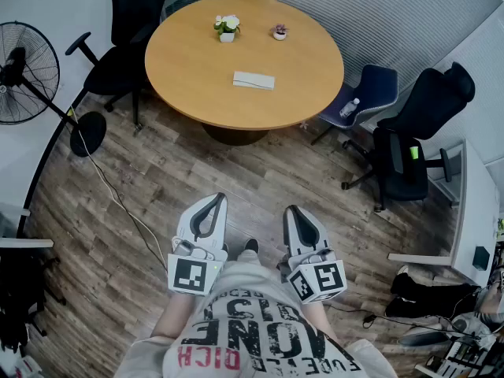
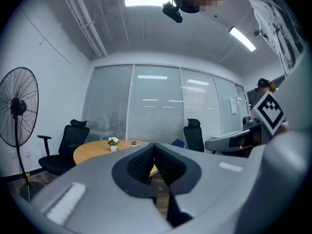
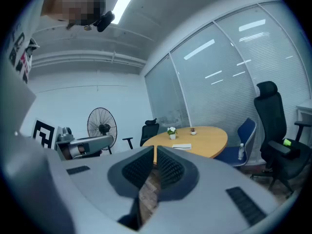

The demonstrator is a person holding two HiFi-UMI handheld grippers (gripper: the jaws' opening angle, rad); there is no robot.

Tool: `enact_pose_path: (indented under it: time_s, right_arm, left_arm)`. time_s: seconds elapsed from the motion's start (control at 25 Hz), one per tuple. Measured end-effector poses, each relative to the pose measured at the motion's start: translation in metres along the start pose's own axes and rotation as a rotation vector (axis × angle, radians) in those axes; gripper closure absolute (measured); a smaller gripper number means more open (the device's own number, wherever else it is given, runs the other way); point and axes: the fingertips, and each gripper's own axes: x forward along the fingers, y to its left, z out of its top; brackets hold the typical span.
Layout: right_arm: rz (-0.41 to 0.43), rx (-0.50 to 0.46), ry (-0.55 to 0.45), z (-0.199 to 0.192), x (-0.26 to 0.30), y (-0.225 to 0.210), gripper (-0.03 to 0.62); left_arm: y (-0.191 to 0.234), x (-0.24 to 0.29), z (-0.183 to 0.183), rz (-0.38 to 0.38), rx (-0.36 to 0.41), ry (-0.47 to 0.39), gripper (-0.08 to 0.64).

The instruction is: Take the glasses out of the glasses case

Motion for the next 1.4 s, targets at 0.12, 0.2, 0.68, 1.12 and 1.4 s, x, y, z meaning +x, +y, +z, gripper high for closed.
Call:
enact_pose_path:
  time_s: [0.12, 0.2, 0.68, 1.12, 1.4]
  right_arm:
    - [0.005, -0.001, -0.006, -0.002, 0.001, 0.003, 0.563]
    - [0.007, -0.004, -0.007, -0.001, 0.001, 0.006, 0.563]
    - [0.042, -0.01, -0.028, 0.006, -0.015, -0.01, 0.563]
    - [0.081, -0.026, -0.084, 0.022, -0.025, -0.051, 0.563]
    - [0.137, 0.015, -0.095, 0.022, -0.024, -0.051, 0.555]
  left_arm:
    - [0.006, -0.003, 0.001, 0.001, -0.005, -0.004, 0.548]
    - [0.007, -0.005, 0.003, 0.002, -0.002, -0.007, 0.548]
    - [-0.018, 0.0, 0.005, 0.005, -0.01, -0.017, 0.548]
    - [-0.047, 0.021, 0.005, 0.034, 0.042, -0.067, 0.548]
    - [-0.053, 0.029, 0.005, 0.036, 0.017, -0.035, 0.545]
